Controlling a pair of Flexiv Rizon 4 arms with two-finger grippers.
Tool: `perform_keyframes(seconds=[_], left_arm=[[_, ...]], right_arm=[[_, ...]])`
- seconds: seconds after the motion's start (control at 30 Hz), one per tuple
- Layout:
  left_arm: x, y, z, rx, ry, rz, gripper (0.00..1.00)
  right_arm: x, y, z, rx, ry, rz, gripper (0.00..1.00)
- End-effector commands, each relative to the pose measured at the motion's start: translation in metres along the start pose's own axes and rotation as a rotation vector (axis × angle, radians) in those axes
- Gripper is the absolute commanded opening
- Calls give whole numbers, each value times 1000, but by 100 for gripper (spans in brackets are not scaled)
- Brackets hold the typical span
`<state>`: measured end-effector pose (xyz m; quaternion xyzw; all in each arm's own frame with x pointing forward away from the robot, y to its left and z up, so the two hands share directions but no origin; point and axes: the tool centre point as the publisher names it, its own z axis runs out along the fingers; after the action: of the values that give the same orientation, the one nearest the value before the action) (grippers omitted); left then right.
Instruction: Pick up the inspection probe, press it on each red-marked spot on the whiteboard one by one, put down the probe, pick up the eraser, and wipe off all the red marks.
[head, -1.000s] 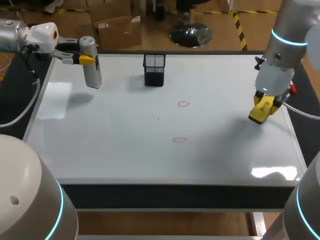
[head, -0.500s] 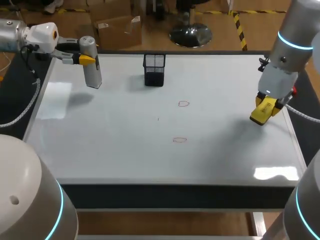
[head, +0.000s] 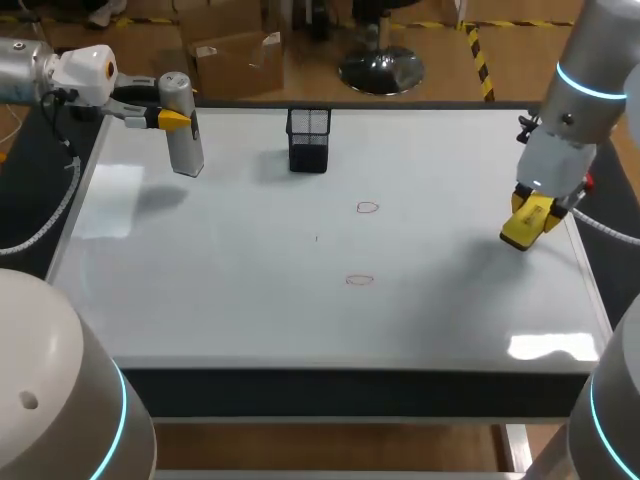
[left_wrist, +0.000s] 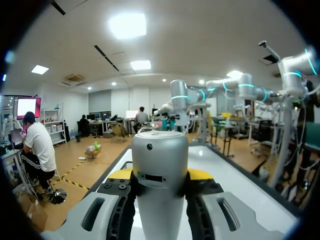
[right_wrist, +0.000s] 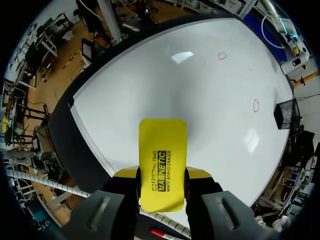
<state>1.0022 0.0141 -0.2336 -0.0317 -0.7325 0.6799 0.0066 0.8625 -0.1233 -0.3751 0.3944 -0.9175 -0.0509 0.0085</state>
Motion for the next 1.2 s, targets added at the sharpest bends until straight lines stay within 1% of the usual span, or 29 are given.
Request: perform_keyframes(seconds=[0.03, 0.27, 0.4, 0.43, 0.5, 0.53, 0.6, 0.77, 0.97, 1.2], left_arm=[[14, -11, 5, -8, -22, 2, 0], [41, -27, 23, 5, -48, 18, 0], [53, -34, 40, 5, -80, 8, 0], [57, -37, 46, 8, -77, 13, 0], [60, -40, 54, 8, -97, 14, 0], [61, -42, 58, 18, -94, 13, 0], [65, -45, 70, 6, -105, 15, 0], [72, -50, 99, 7, -118, 16, 0], [80, -53, 140, 15, -88, 4, 0], [81, -54, 180, 38, -76, -14, 0]], right_arm=[[0, 0, 0, 3, 2, -2, 0], [0, 0, 0, 3, 2, -2, 0], [0, 0, 0, 3, 2, -2, 0], [0, 0, 0, 3, 2, -2, 0], [0, 0, 0, 3, 2, -2, 0], [0, 0, 0, 3, 2, -2, 0], [0, 0, 0, 3, 2, -2, 0], [0, 0, 0, 3, 2, -2, 0], [0, 0, 0, 3, 2, -2, 0], [0, 0, 0, 3, 2, -2, 0]])
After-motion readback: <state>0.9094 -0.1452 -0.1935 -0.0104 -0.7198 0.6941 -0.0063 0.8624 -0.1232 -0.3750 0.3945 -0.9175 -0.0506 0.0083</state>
